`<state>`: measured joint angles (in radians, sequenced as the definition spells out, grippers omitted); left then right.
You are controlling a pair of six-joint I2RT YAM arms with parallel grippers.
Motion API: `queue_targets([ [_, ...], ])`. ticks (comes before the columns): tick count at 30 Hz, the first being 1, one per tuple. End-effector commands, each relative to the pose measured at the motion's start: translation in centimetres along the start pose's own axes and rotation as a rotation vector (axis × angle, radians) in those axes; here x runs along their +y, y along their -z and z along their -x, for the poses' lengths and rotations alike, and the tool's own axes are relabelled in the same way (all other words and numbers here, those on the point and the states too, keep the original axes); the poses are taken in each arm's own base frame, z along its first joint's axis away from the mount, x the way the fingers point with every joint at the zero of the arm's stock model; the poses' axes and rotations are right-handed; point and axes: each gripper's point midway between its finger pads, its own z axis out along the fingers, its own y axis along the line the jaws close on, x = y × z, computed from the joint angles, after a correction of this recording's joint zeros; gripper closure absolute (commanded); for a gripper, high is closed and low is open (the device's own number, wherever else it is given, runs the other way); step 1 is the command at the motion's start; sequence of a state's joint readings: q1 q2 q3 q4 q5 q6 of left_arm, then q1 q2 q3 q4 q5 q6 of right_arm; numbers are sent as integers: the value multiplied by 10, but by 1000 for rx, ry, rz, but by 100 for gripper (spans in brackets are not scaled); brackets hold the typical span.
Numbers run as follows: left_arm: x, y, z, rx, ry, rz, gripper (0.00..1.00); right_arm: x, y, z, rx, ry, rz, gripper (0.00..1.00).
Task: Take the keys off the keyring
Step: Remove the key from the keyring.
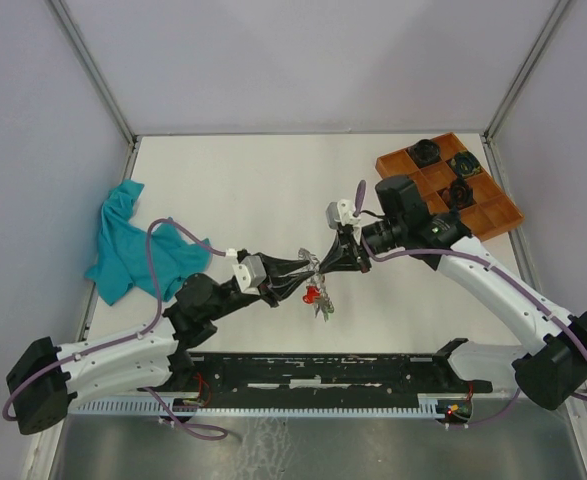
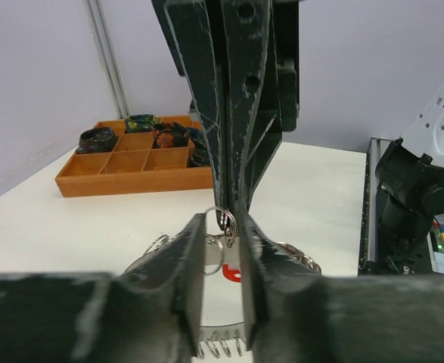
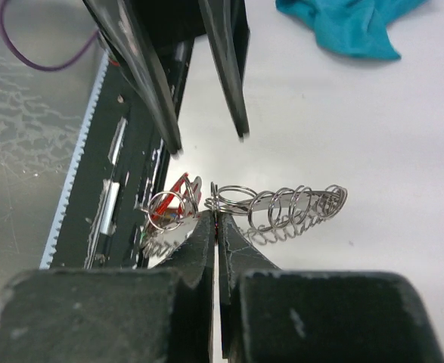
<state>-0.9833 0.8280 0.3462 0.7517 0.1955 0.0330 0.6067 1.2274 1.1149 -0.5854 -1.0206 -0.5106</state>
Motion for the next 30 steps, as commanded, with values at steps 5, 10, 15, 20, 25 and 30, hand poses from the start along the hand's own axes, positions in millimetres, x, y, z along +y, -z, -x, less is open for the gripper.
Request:
queue_targets([
  [5,8,23,14,17,-51,56,51,0,17,-14,325,228,-66,99],
  [10,-6,12,-4,53,-52,-40,51,1,28,-25,530,305,-45,99],
  [15,-7,-5,-13,41,-56,-55,53,-7,39,-33,673,293,-69,99],
  [20,-7,-15,-10,-9,-73,-46,54,-8,40,-33,706,279,-70,99],
  [25,-9,-24,-8,-47,-52,-49,59,-5,38,-32,695,271,-56,99],
  [30,-15,-35,-14,-60,-9,-75,63,0,33,-30,667,259,-28,99],
])
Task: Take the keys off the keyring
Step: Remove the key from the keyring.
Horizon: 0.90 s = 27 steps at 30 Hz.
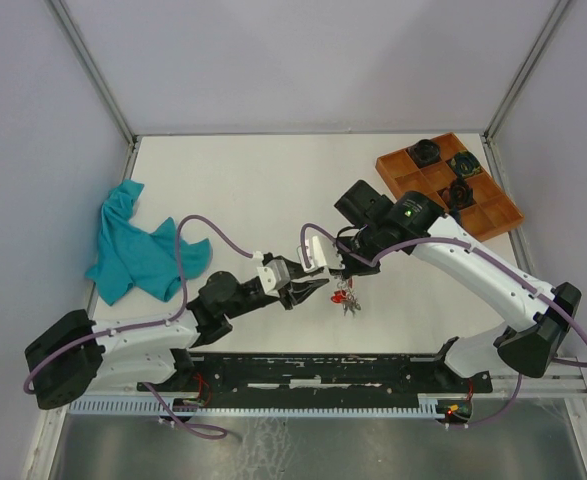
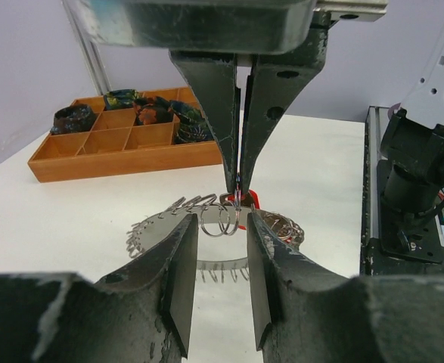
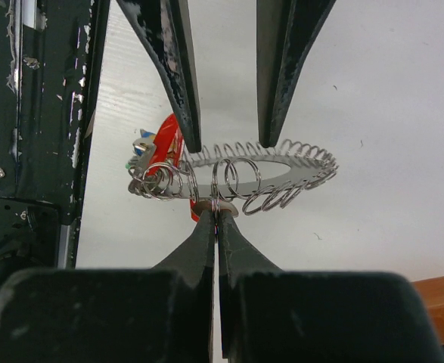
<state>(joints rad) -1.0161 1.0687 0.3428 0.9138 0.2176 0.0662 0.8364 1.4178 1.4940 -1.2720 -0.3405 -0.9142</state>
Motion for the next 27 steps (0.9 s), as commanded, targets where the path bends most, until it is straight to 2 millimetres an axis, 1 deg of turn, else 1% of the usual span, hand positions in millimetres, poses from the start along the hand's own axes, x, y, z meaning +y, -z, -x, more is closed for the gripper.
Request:
queue_targets([
  [1,-2,-14,32,-138,0,-15,63,-3,13,19,-69,34,-20,99],
  [4,0,-18,29,-144,5,-8,65,-2,12,21,-80,37,-13,99],
  [11,-2,-24,30,-157,21,-23,66,0,10,22,-88,37,-3,99],
  [17,-7,-28,23,-148,42,-48,68,1,11,23,-95,38,-4,99],
  [21,-8,-29,18,-137,46,-49,68,1,11,23,-99,39,-3,99],
  [27,-13,-30,18,-137,54,-77,68,0,11,23,-97,39,-6,99],
])
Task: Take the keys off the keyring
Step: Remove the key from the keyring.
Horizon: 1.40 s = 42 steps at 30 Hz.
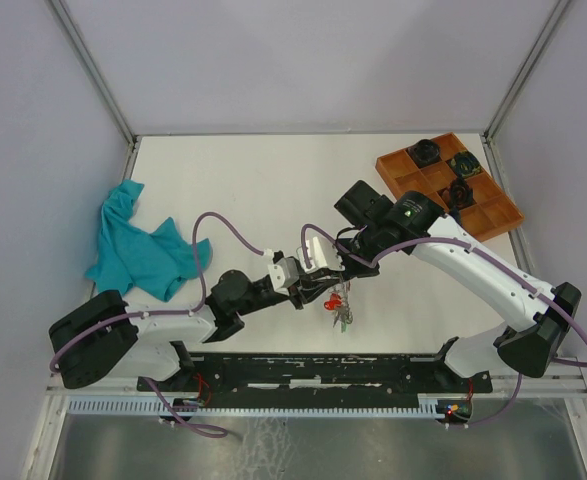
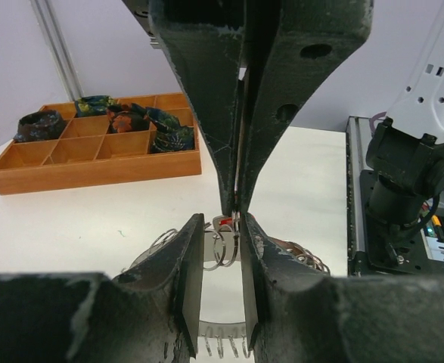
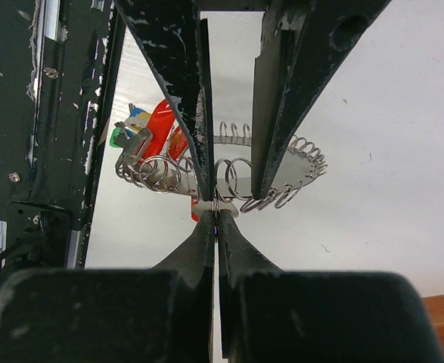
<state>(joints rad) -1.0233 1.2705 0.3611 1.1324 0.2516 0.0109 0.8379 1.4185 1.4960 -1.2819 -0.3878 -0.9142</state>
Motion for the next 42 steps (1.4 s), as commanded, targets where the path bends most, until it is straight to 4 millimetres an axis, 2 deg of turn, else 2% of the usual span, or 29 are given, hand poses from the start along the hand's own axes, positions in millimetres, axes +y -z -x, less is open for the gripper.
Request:
queue_targets([
  [1,-7,-10,30,-99,4,-44,68,-6,12,17,-62,41,-41,99],
  [13,-14,-14,19,-66,23,-81,72,-6,13,20,-76,33,-42,99],
  [17,-14,-17,18,-59,22,-87,84,-5,12,21,-83,33,-39,99],
  [19,-13,-18,16,-46,19,-86,86,-5,13,22,-86,33,-41,99],
  [28,-9,-13,2,31,-9,-68,79,-5,17,22,-105,22,-44,99],
  [32,-8,-13,1,37,-10,-64,79,-4,17,22,-109,21,-39,99],
  [34,-9,-14,1,38,-10,-65,84,-3,17,23,-112,21,-37,99],
  [36,-8,-16,2,39,-10,-67,97,-3,17,23,-116,20,-35,99],
  [40,-6,-15,5,28,-11,-51,97,-3,18,24,-133,9,-33,99],
  [42,-2,-11,11,3,-9,-20,97,-5,20,23,-150,-7,-38,91],
])
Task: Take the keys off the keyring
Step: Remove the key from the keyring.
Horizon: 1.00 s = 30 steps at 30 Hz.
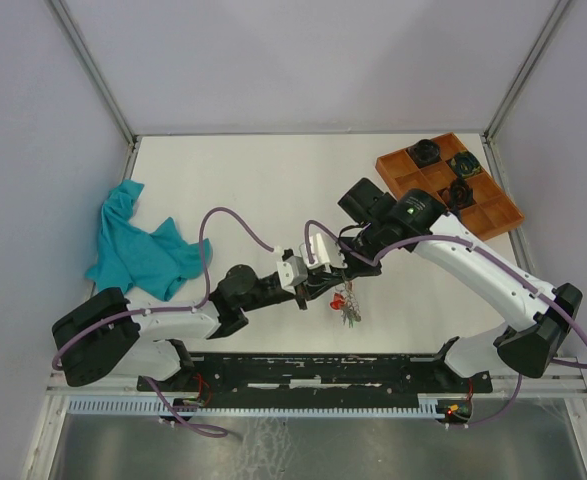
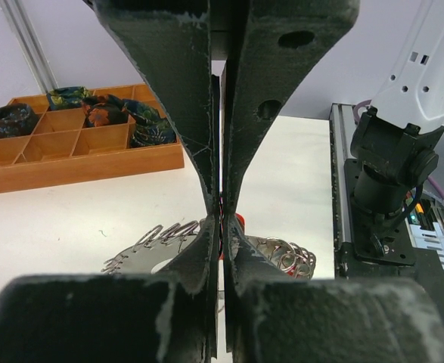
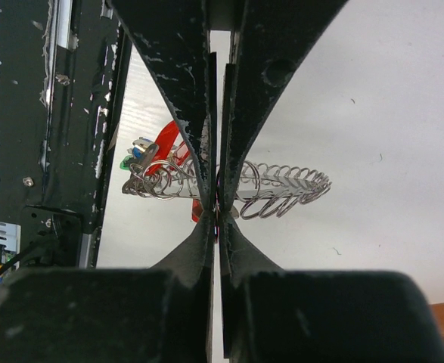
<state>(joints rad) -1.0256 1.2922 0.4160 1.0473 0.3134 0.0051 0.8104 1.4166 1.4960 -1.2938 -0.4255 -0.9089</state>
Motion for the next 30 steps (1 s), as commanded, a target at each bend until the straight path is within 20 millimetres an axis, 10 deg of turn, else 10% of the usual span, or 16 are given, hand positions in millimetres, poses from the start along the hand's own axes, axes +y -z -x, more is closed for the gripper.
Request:
queue_targets([
  [1,9,2,21,-61,-31,58,97,-6,17,24,-136,18,-51,88],
  [16,8,25,71,-259,43,110,97,-8,46,47,-533,-132,-55,47],
  [30,6,39,96,-374,77,115,97,-17,49,62,-757,-308,18,50],
])
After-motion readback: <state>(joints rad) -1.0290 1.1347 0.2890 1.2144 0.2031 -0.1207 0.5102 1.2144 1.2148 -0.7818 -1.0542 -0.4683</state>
